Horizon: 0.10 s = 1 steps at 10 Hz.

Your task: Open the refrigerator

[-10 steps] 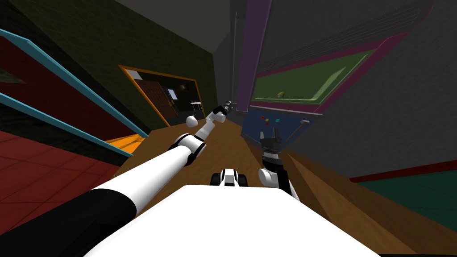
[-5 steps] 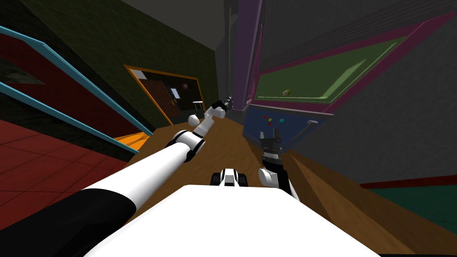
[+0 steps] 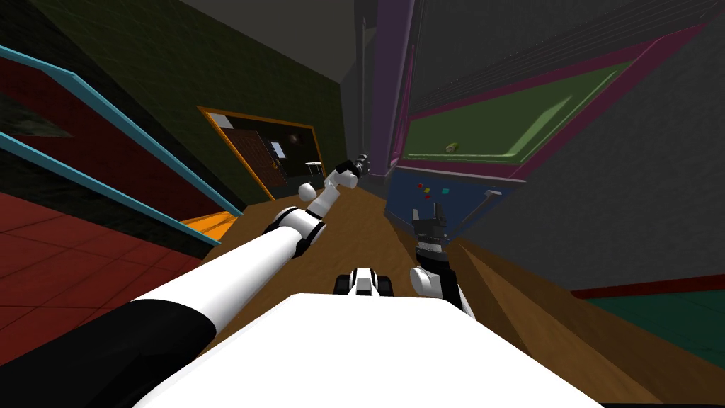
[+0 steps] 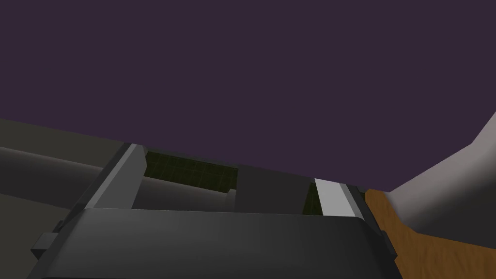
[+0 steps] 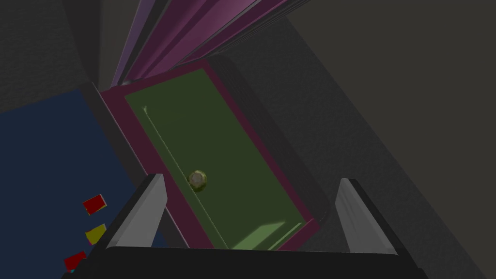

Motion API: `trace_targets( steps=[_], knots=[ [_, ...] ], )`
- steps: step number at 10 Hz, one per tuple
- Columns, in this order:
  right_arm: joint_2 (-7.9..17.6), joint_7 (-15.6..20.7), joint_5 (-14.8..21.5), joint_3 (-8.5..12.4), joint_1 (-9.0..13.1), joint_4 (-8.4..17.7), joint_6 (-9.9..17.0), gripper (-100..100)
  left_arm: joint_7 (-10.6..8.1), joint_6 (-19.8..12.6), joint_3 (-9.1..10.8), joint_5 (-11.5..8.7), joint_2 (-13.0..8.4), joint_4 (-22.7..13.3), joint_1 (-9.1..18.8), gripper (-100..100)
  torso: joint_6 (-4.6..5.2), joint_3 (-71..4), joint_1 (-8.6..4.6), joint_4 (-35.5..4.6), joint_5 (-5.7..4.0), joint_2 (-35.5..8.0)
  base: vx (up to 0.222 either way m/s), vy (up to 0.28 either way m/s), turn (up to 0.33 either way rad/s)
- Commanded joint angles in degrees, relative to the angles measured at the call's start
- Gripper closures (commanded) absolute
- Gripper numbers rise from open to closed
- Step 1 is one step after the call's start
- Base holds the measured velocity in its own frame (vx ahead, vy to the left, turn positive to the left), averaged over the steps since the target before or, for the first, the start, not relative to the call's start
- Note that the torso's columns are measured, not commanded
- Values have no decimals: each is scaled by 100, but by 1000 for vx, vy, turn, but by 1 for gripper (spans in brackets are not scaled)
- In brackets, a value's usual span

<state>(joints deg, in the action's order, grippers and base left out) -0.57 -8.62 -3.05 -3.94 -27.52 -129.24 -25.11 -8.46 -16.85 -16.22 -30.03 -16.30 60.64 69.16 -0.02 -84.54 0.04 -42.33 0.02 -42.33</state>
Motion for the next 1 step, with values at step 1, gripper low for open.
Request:
trace_targets(
  steps=[1],
  knots=[
    [0,0,0,0,0,0,0,0,0,-1,-1,0,1,-1,-1,0,0,0,-1,1,0,0,0,0,0]
  ],
)
